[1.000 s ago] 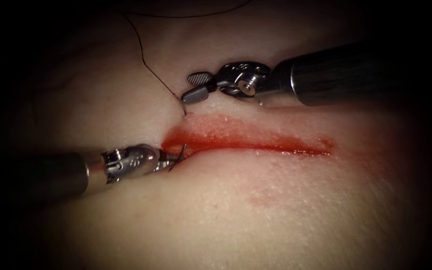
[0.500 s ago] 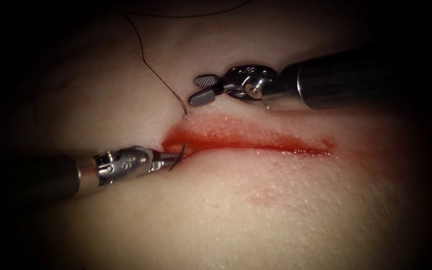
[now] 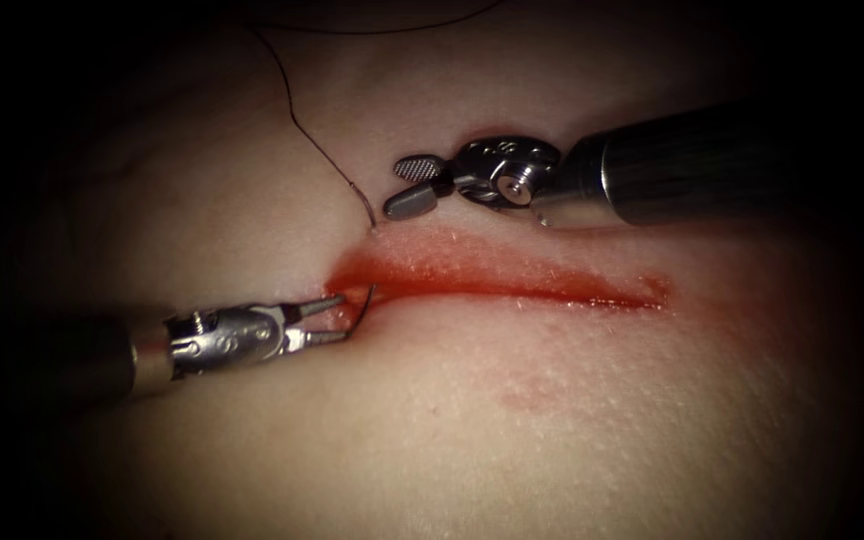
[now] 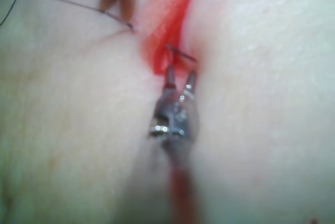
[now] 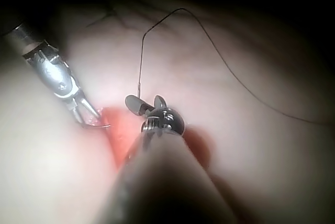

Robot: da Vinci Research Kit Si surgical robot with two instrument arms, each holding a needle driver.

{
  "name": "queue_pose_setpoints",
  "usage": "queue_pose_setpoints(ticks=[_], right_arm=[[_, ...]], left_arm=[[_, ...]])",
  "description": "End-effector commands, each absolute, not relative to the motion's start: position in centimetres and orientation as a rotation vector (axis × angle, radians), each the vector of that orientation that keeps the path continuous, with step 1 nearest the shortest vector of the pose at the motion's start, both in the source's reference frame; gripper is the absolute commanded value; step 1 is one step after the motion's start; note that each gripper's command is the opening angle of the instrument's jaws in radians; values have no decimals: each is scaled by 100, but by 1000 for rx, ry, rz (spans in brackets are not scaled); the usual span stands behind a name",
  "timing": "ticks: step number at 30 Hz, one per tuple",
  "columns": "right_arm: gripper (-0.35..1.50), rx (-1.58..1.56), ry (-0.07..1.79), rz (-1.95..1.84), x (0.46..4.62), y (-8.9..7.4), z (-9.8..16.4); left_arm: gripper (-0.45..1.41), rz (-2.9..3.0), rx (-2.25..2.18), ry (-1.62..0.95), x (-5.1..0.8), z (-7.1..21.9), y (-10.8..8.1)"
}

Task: Wound Closure
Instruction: Use the left gripper to pull the needle through.

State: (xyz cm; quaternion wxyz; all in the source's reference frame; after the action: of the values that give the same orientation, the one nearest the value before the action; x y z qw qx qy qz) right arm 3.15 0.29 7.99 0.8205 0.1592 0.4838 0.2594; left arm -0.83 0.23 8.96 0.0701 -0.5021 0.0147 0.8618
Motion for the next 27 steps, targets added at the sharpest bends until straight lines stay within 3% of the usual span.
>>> queue_pose_setpoints(ticks=[1, 27], right_arm=[[143, 340, 1031, 552, 320, 27, 805], [143, 332, 1035, 547, 319, 21, 809]], left_arm=[[13, 2586, -1520, 58, -90, 904, 20], [0, 2561, -1593, 256, -119, 920, 42]])
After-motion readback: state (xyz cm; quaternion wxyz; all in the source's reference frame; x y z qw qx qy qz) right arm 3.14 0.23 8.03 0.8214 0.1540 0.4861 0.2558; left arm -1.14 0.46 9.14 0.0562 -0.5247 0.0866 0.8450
